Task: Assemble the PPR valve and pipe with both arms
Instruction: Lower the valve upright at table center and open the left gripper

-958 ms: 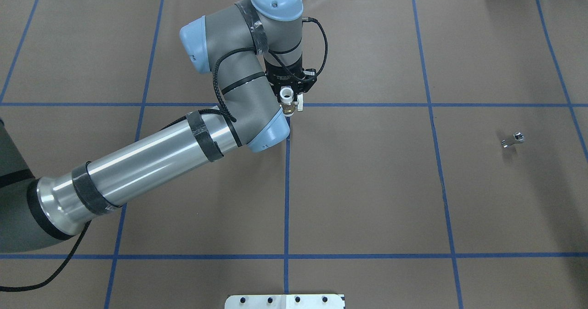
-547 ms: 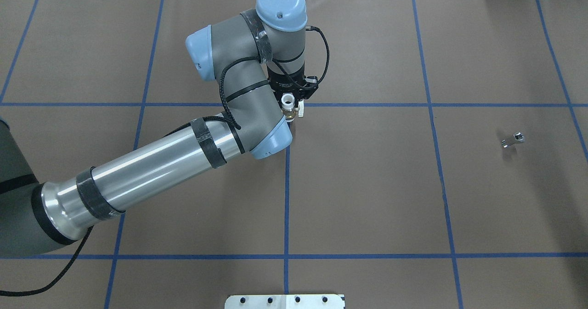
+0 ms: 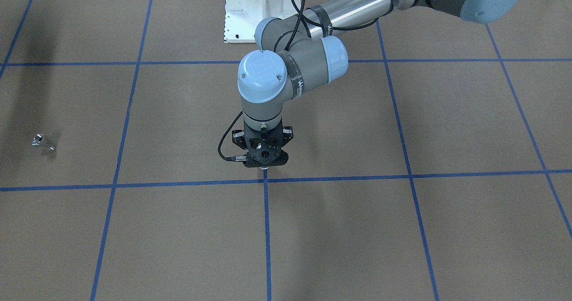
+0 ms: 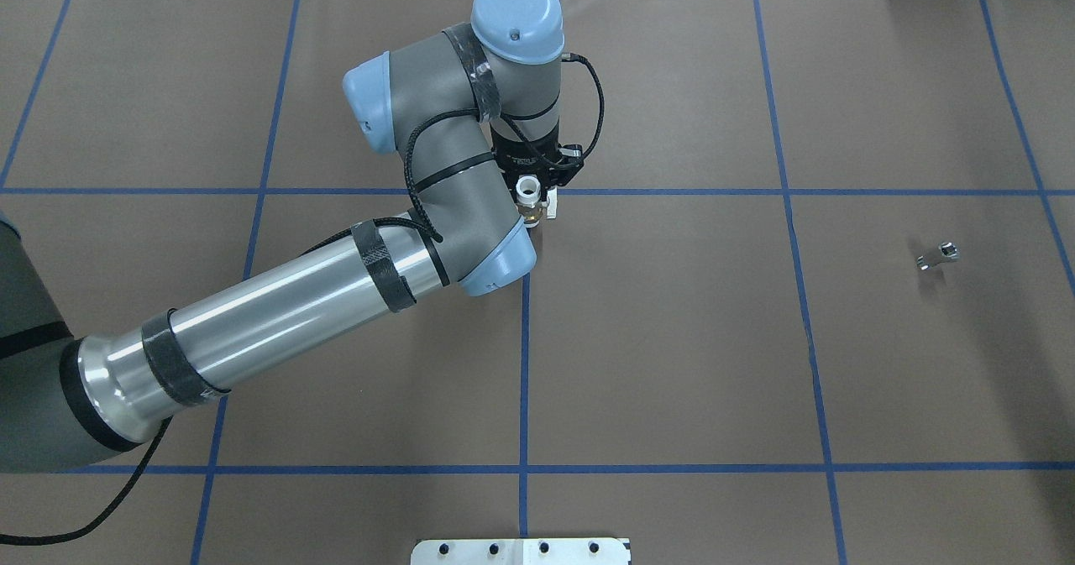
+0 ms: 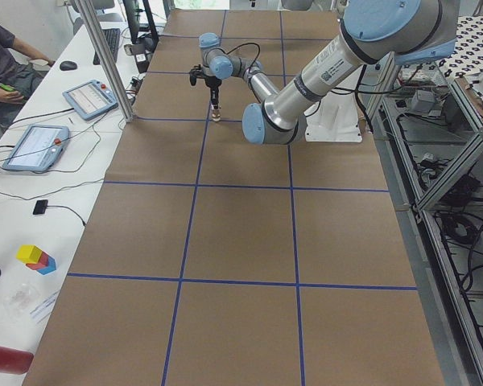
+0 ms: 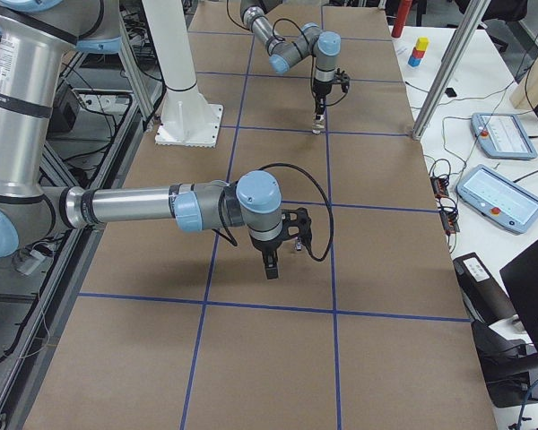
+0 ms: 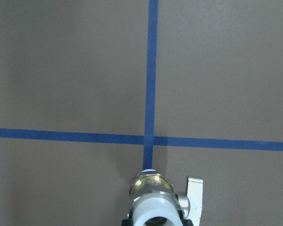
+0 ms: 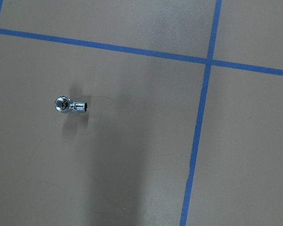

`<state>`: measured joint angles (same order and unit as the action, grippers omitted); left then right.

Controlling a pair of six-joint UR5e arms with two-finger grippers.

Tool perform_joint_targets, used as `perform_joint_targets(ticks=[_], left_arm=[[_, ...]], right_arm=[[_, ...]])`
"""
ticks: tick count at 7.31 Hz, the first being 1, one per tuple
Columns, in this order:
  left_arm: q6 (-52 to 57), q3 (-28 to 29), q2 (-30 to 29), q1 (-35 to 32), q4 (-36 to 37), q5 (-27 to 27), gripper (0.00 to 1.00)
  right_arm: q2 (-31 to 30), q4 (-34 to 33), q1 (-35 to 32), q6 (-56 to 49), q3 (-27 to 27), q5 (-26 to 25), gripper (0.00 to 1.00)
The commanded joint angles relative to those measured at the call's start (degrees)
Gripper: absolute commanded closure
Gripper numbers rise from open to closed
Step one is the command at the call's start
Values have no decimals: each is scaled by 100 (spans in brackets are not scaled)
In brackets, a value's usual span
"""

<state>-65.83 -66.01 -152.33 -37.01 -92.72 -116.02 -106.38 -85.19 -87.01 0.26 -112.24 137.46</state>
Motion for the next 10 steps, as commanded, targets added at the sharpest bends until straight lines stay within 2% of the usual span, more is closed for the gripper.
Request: perform_joint_targets(ticks=[1, 4, 5, 7, 10], left_arm=[[0, 0, 10, 1, 0, 0, 100], [17, 0, 27, 1, 9, 0, 100], [17, 0, 27, 1, 0, 0, 74], [44, 0, 27, 1, 0, 0, 2], [35, -209, 36, -43, 26, -9, 1]], right_arm=[[3, 2, 0, 0, 0, 0, 0], [3, 2, 0, 0, 0, 0, 0], [3, 2, 0, 0, 0, 0, 0], [30, 2, 0, -9, 0, 0, 0], [39, 11, 78, 26, 0, 0, 0]])
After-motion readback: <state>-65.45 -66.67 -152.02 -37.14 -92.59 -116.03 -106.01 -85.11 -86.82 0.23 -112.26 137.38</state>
